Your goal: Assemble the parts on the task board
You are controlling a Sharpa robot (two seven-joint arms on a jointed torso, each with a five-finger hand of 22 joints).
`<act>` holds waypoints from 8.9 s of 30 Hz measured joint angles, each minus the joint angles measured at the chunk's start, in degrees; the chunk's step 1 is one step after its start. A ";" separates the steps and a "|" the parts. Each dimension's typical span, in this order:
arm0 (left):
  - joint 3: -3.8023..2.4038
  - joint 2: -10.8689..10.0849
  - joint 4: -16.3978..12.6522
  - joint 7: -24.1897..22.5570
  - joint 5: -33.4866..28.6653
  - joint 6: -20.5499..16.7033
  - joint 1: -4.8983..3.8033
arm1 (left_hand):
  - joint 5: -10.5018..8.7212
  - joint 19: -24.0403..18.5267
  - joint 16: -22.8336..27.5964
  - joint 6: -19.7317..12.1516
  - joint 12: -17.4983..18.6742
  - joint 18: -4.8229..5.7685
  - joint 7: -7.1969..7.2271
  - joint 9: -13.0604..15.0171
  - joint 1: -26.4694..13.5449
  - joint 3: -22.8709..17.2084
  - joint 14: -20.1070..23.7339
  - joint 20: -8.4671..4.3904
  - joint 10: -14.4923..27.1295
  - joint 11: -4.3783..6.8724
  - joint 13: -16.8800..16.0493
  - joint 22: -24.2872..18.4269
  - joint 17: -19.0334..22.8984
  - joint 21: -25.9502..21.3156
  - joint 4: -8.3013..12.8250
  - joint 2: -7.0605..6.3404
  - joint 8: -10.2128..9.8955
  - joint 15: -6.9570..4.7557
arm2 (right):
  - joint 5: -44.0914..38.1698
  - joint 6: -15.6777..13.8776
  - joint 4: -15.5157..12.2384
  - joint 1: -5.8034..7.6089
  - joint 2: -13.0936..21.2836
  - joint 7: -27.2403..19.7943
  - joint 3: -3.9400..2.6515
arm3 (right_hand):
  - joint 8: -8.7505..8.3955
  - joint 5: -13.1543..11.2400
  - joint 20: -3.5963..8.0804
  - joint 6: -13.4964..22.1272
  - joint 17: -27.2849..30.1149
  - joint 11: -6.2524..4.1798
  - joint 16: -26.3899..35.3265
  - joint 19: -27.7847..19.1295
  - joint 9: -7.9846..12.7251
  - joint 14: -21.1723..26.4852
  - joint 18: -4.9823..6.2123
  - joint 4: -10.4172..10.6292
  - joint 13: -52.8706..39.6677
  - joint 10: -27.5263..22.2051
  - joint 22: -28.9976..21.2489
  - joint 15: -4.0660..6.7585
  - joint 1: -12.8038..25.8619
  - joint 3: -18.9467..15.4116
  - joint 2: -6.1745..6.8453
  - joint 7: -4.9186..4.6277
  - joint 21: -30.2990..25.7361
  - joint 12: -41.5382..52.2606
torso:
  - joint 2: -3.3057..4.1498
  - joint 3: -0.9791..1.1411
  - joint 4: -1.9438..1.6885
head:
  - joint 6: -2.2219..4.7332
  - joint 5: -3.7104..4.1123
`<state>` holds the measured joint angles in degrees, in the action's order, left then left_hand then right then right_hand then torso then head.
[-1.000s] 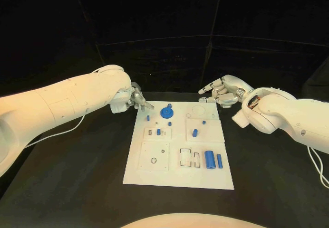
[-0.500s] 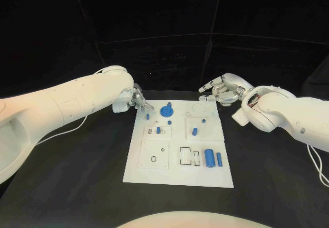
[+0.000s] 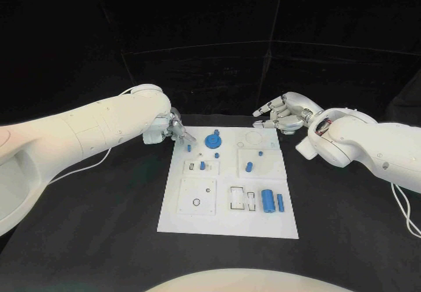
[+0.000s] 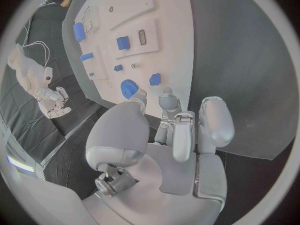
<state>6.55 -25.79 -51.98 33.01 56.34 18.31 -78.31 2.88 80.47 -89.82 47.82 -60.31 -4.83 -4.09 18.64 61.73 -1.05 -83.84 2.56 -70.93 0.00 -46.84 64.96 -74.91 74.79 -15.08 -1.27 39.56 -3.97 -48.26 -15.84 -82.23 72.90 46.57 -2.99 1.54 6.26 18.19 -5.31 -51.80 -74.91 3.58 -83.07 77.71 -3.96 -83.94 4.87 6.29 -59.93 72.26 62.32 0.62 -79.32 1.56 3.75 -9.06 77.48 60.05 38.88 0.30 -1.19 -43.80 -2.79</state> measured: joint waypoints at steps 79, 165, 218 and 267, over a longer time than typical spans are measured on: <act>0.57 -2.89 -4.79 -4.04 -1.30 -3.35 0.68 | -0.38 0.35 0.00 0.81 -0.78 0.00 0.60 -1.35 11.23 -18.11 -0.21 -0.34 -0.85 0.82 0.28 1.43 0.00 0.24 7.85 4.06 1.78 -0.22 | -0.08 0.06 0.49 0.00 -0.18 0.04 0.00 | 0.00 0.21 0.00 0.00 -0.03 0.00 0.00 0.00 0.00 0.00 0.00 0.00 0.08 0.00 -0.02 0.00 0.00 0.00 0.00 0.00 0.00 0.00 | -0.19 0.09 -0.29 | -1.03 -0.23; 2.25 -14.02 -25.63 -4.43 -0.27 -12.49 3.65 | -0.23 0.54 0.00 0.93 -0.77 0.00 0.69 -0.70 4.64 -30.79 -0.21 -0.52 -1.96 1.11 0.72 2.21 0.00 0.23 11.75 -0.35 4.16 -0.21 | -0.09 1.04 1.40 -0.03 -1.01 0.22 0.04 | 0.00 0.60 0.00 0.00 0.00 0.00 0.00 0.00 0.00 0.00 0.00 0.00 0.16 0.00 -0.03 0.00 0.00 0.00 0.00 0.00 0.00 0.00 | -0.40 0.05 -0.60 | -2.02 -0.48; 2.48 -14.95 -27.27 -5.53 -0.39 -15.55 3.78 | -0.22 0.94 0.00 2.17 0.40 0.00 1.37 -0.70 3.44 -32.98 -0.21 -0.91 -2.69 1.63 2.71 2.62 0.00 0.67 15.27 -2.67 5.53 -0.64 | -0.09 1.28 1.59 -0.03 -1.26 0.21 0.04 | 0.00 0.88 0.00 0.00 -0.03 0.00 0.00 0.00 0.00 0.00 0.00 0.00 0.25 0.00 -0.03 0.00 0.00 0.00 0.00 0.00 0.00 0.00 | -0.42 0.02 -0.65 | -2.22 -0.24; 2.38 -16.51 -29.34 -6.70 3.04 -22.50 6.03 | -0.22 1.09 0.00 2.57 0.40 0.00 1.33 -0.71 4.10 -32.98 -0.21 -1.06 -3.09 1.82 2.90 3.98 0.00 1.21 15.27 -3.34 5.49 -0.63 | -0.09 1.60 1.89 -0.05 -1.14 0.17 0.04 | 0.00 0.87 0.00 0.00 -0.01 0.00 0.00 0.00 0.00 0.00 0.00 0.00 0.31 0.00 -0.09 0.00 0.00 0.00 0.00 0.00 0.00 0.00 | -0.40 0.02 -0.60 | -2.74 -0.83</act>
<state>8.92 -42.29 -81.31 26.30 59.38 -4.18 -72.28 2.66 81.56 -89.82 50.39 -59.91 -4.83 -2.76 17.93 65.83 -34.04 -84.06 1.50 -74.02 1.82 -43.94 68.95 -74.91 76.00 0.18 -4.61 45.05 -4.60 -48.36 -14.24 -80.34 72.85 45.42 -2.82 1.58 6.26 19.06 -5.31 -51.80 -74.91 3.58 -83.07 77.71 -3.97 -83.94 4.87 6.29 -59.62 72.26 62.23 0.62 -79.32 1.56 3.75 -9.06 77.48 60.06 38.47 0.32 -1.80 -46.54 -3.62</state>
